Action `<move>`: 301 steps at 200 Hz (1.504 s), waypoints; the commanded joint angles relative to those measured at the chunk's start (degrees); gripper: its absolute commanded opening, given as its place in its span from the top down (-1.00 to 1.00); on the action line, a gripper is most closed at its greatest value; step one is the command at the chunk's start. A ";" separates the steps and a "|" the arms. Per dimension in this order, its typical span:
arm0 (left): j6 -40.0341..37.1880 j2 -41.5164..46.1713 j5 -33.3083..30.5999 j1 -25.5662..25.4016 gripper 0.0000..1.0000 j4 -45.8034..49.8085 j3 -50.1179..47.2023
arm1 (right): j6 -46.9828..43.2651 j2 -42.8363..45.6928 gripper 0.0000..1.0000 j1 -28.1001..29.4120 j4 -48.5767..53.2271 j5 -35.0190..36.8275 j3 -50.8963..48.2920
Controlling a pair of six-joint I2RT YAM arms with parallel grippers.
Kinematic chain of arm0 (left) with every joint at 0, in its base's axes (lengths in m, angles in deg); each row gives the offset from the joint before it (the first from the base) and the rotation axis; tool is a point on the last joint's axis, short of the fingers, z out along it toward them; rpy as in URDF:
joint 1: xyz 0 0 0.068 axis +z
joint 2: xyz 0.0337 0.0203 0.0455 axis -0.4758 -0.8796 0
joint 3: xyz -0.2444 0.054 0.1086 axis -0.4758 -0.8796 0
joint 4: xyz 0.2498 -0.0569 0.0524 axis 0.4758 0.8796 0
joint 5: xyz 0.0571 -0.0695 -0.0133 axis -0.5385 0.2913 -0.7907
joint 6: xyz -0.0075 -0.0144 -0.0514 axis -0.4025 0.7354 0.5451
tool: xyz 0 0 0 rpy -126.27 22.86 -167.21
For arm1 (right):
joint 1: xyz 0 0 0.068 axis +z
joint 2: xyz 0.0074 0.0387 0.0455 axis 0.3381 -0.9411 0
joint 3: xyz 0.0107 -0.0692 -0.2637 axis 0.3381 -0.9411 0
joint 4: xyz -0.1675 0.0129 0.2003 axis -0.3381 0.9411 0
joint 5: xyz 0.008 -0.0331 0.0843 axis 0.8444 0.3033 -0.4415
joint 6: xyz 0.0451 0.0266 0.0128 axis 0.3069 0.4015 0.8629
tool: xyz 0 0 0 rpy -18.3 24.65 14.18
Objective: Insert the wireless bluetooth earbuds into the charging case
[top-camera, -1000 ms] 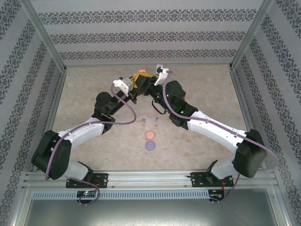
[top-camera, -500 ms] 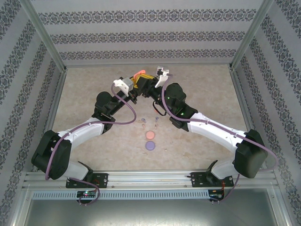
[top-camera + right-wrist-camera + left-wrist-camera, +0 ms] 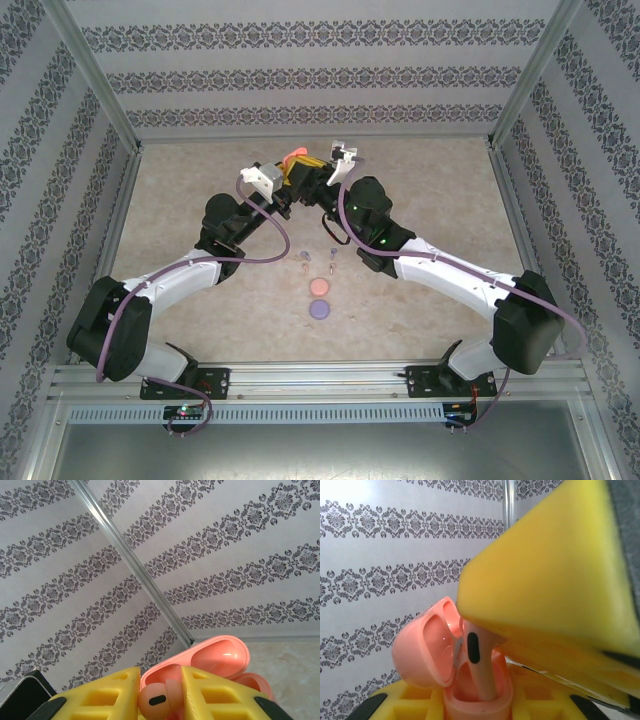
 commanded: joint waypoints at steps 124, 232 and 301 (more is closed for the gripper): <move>1.04 2.54 2.93 -0.80 1.00 -5.98 2.51 | 2.81 -1.09 -0.19 0.92 5.33 3.58 -0.45; 1.39 2.78 3.10 -0.97 1.00 -5.68 2.04 | 7.50 1.48 -0.57 -1.32 5.88 -1.59 2.55; 2.01 2.91 3.18 -0.97 1.00 -6.00 1.57 | 7.35 10.86 -0.61 -1.47 15.83 -1.67 1.62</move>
